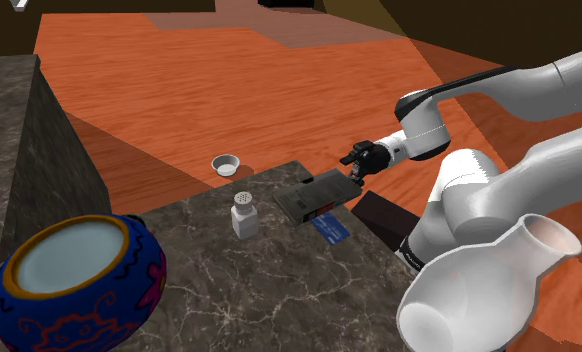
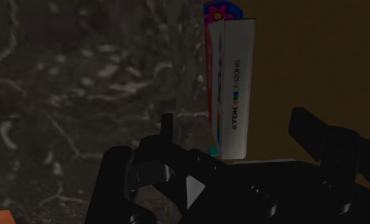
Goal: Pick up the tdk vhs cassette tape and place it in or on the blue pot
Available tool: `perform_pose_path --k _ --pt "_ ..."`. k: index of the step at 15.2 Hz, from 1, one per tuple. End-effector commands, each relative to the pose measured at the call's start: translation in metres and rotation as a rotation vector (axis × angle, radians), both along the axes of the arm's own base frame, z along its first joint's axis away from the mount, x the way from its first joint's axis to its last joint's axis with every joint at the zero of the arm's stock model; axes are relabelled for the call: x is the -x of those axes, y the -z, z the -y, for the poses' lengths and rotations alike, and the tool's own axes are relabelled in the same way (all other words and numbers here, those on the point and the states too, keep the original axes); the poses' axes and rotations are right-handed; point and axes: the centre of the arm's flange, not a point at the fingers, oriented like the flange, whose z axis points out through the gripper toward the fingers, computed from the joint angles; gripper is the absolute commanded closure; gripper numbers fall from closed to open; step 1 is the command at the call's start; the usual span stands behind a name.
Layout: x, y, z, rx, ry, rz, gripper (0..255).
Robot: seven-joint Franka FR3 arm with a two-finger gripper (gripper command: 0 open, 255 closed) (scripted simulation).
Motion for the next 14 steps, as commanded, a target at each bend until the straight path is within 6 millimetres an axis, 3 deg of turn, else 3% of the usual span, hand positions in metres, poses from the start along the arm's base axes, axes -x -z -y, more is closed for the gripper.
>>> perform_pose_path --k 1,5,6,14 --pt "-0.0002 0.0001 -0.0004 0.000 0.000 0.000 0" --pt "-0.0002 0.0000 -0.0004 0.000 0.000 0.000 0" --pt "-0.0002 0.0000 -0.0004 0.000 0.000 0.000 255" --pt "-0.0001 0.0000 -0.0004 0.000 0.000 0.000 255"
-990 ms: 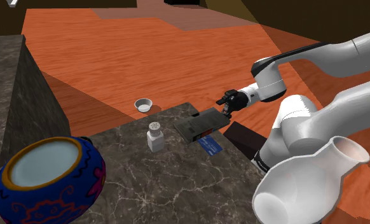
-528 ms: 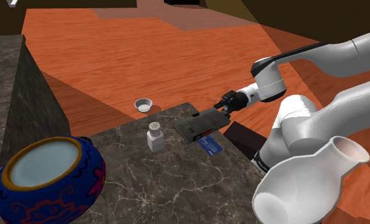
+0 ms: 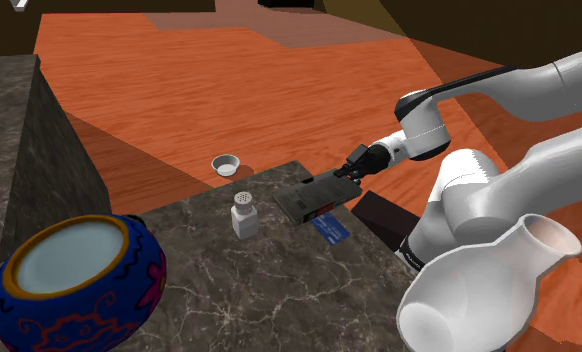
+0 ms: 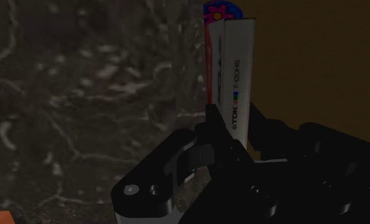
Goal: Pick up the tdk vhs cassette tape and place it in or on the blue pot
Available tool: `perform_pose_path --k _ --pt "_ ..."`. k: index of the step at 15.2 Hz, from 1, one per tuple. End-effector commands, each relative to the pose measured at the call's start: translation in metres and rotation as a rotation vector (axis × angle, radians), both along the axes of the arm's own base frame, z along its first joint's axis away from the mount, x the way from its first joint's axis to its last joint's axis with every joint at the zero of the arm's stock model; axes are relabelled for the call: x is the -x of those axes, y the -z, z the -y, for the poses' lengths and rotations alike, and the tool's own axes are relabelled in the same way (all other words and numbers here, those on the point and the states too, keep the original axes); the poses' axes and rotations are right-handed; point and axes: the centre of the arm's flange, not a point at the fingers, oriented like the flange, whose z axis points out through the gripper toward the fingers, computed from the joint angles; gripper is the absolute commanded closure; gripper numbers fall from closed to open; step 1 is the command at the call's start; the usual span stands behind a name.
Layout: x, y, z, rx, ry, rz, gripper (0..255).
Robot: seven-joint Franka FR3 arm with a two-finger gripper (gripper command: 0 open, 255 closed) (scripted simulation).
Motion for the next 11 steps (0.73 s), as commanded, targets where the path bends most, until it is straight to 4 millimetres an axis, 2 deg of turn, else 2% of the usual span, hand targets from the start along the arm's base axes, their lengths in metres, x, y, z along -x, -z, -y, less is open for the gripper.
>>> perform_pose_path --k 1,11 --pt "0.000 0.000 0.000 0.001 0.001 0.000 255" --pt "0.000 -0.053 0.000 0.001 0.001 0.000 255"
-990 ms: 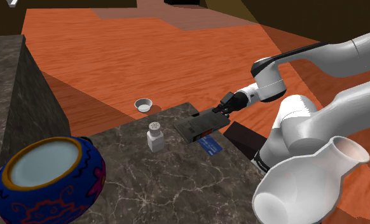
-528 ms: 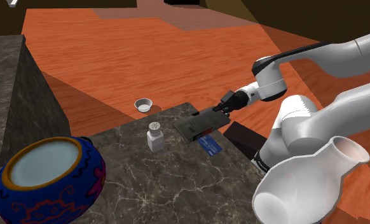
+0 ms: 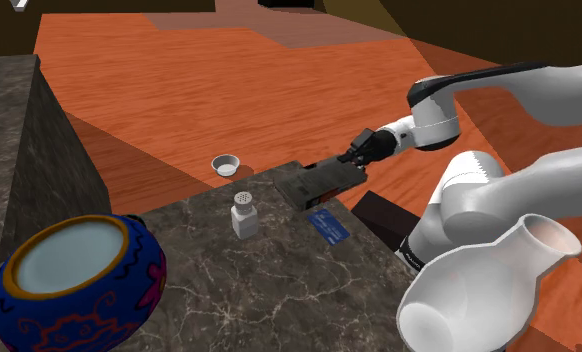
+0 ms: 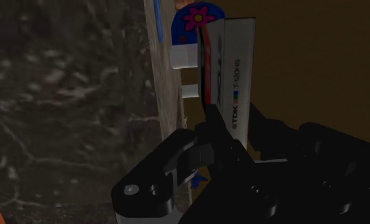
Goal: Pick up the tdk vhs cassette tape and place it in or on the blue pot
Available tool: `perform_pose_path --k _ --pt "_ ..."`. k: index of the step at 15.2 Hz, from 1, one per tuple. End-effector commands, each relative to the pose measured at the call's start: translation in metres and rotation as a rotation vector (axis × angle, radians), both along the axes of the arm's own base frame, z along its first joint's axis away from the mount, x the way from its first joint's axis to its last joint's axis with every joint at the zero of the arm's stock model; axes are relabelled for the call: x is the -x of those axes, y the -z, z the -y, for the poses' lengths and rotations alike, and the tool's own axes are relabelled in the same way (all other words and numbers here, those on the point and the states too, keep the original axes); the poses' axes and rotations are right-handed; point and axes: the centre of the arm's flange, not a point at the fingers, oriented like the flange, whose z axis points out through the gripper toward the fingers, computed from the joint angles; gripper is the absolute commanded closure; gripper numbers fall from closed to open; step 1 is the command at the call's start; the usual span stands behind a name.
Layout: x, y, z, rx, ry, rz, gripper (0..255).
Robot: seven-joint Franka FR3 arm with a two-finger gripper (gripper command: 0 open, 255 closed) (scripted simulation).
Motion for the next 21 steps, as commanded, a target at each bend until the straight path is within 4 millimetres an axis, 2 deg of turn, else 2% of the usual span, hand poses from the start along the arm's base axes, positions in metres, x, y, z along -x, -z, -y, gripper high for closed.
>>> perform_pose_path --k 1,21 --pt "0.000 -0.011 0.001 0.000 0.000 -0.001 255" --pt "0.000 -0.116 0.001 0.000 0.000 -0.001 255"
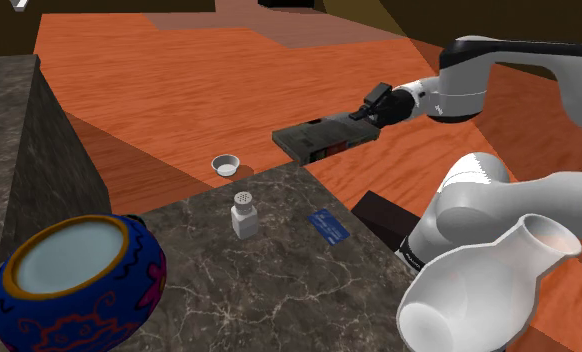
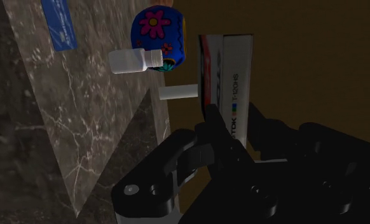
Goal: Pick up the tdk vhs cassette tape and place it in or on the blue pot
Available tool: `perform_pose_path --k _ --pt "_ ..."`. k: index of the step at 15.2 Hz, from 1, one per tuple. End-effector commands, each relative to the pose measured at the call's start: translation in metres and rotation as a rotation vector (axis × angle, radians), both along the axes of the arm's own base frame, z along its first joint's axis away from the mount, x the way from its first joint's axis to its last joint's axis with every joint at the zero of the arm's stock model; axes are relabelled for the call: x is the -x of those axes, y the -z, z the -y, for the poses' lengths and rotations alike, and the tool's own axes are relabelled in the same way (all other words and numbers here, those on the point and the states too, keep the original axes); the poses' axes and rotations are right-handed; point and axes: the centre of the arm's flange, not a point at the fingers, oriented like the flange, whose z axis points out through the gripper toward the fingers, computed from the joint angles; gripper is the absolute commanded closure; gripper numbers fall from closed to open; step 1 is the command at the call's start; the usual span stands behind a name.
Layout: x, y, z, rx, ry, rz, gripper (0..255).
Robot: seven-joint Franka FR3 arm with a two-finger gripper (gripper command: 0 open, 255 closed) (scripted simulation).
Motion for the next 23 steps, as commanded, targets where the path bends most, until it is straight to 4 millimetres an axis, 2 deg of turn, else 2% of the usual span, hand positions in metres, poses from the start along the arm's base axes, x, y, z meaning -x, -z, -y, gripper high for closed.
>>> perform_pose_path --k 1,11,12,23 --pt "-0.001 -0.011 -0.001 0.000 0.000 0.000 255" --pt "-0.001 -0.063 -0.001 0.000 0.000 0.000 255" --pt "-0.001 -0.064 -0.001 0.000 0.000 0.000 255" --pt "-0.034 -0.063 -0.142 0.000 0.000 0.000 255"
